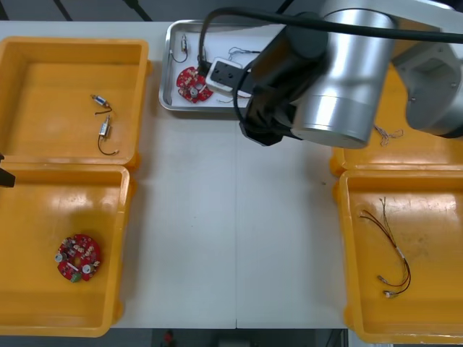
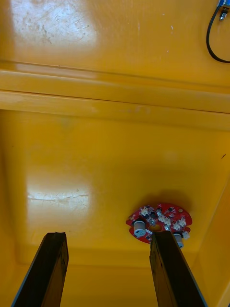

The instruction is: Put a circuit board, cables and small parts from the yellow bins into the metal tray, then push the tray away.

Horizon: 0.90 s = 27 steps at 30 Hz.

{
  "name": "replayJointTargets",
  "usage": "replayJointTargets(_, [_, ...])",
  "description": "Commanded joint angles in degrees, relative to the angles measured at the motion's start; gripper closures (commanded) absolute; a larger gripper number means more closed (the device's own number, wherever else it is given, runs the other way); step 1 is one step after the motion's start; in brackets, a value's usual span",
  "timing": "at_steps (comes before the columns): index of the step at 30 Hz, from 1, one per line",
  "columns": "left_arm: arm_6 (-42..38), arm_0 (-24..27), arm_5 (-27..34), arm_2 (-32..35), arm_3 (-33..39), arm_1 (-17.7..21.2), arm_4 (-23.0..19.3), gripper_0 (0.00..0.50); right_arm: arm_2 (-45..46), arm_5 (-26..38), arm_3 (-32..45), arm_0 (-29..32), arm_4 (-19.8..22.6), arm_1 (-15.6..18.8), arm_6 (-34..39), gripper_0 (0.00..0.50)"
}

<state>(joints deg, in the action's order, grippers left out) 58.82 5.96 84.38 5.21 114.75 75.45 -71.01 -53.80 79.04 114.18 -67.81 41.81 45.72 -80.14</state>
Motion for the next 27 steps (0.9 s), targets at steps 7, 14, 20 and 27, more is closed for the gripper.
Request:
replayJointTargets(7, [2.5,-1.0,-0.5,1.3,0.9,3.0,0.5,0.000,14.4,3.2,12.3,14.8,-0.3,11.6,16.5,0.000])
replayJointTargets(14, [2.5,-1.0,-0.5,1.3,0.9,3.0,0.5,0.000,21.8,4.2,14.4,23.7,-0.2,15.4,24.7,0.000])
replayJointTargets(20, [2.5,-1.0,-0.5,1.3,0.9,3.0,0.5,0.000,30.3,7.6,14.8,30.6,1.3,16.6,28.2,0.000])
replayJointTargets(27, [2.5,-1.0,-0.5,1.3,0.9,3.0,0.5,0.000,42.1,14.8,14.6,36.9,8.6,17.3,28.5,0.000])
